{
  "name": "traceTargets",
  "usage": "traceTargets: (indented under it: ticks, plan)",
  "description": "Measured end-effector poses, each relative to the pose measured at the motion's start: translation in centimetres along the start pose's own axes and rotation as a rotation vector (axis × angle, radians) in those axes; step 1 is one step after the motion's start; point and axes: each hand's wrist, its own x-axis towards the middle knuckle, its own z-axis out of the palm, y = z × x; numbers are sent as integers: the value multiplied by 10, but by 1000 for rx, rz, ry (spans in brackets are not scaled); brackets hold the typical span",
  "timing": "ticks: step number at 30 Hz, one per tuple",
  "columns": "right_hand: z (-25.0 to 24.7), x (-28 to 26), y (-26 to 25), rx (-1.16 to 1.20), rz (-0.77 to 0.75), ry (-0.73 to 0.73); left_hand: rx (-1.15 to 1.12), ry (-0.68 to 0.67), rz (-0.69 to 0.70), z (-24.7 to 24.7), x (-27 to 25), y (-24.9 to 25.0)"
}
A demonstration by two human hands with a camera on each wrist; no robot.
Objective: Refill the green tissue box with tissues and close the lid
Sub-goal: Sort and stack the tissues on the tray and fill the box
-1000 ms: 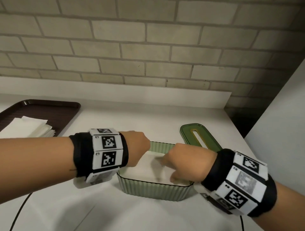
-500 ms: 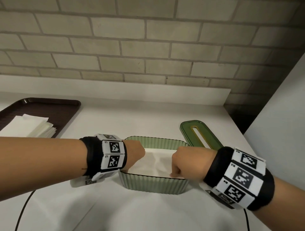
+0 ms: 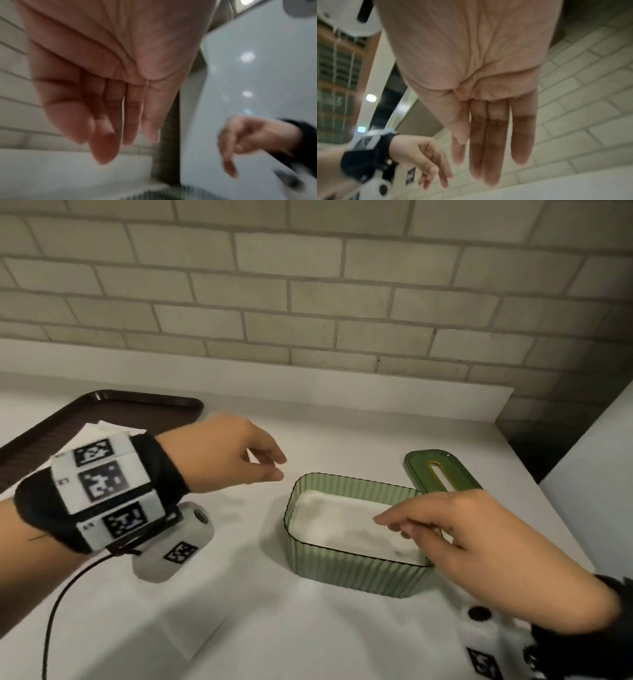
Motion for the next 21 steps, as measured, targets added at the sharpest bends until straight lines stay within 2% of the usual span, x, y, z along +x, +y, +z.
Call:
traceTargets:
  ticks: [1, 3, 6, 10, 14, 18, 21]
  plan:
    - [4, -1, -8, 140, 4, 51, -75, 44, -51, -1, -10, -13]
    - [16, 5, -23, 392, 32, 64, -245, 108, -130, 2, -33, -38]
    - [39, 28, -39, 500, 35, 35, -594, 123, -218, 21, -68, -68]
    - [72, 61, -62, 411, 12, -16, -755, 67, -342, 58, -105, -97]
    - [108, 90, -82, 240, 15, -75, -737, 191, -544, 92, -131, -121]
    - [144, 111, -105, -83, 69, -330, -734, 223, -642, 113, -151, -135]
    - [163, 120, -122, -202, 87, -493, -746, 227, -679, 118, -156, -140]
